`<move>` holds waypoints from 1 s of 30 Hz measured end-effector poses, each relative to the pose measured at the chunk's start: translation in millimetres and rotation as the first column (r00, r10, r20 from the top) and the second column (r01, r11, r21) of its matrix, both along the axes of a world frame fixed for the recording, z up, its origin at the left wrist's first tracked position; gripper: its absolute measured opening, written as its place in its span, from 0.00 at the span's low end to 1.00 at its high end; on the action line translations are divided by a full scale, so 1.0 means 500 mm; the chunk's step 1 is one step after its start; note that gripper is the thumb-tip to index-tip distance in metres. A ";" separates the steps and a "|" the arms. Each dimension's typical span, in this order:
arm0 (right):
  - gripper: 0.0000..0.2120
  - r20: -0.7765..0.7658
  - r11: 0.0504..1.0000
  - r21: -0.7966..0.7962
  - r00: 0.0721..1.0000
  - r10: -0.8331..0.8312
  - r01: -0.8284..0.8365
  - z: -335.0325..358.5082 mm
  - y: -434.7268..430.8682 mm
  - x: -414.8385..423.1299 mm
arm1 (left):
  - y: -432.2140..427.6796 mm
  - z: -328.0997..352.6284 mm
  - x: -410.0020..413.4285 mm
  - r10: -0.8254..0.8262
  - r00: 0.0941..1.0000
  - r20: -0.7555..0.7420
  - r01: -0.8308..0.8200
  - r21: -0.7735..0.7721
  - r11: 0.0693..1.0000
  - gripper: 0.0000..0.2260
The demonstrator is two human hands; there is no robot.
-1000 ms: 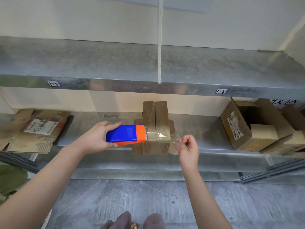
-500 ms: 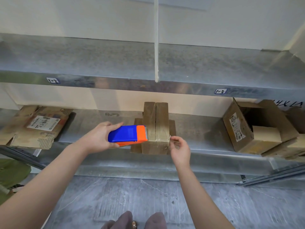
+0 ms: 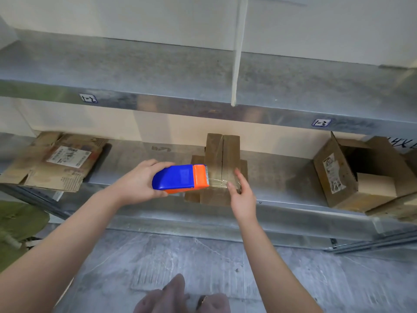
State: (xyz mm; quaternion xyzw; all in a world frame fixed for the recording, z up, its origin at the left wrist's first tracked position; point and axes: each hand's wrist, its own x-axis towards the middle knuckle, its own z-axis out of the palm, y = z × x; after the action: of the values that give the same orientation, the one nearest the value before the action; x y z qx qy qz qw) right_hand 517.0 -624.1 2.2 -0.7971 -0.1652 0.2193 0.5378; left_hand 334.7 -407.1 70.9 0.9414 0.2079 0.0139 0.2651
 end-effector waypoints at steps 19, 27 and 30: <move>0.24 -0.205 0.994 0.047 0.974 -0.091 0.103 -0.002 0.027 0.000 | 0.157 -0.026 -0.066 -0.141 0.986 -0.086 0.145 0.044 0.988 0.36; 0.23 -0.207 0.990 0.069 0.972 -0.108 0.125 0.004 0.029 0.000 | 0.121 -0.106 -0.032 -0.105 0.953 -0.283 0.148 0.135 0.980 0.43; 0.22 -0.215 0.989 0.077 0.971 -0.106 0.125 0.003 0.028 -0.001 | 0.105 -0.121 -0.011 -0.131 0.947 -0.294 0.168 0.103 0.980 0.47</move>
State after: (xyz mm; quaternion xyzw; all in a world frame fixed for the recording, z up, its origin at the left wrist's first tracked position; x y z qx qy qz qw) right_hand 516.4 -610.1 3.7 -0.7526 -0.0705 0.2629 0.5996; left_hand 329.5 -354.5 10.1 0.9615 0.1708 -0.1292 0.1722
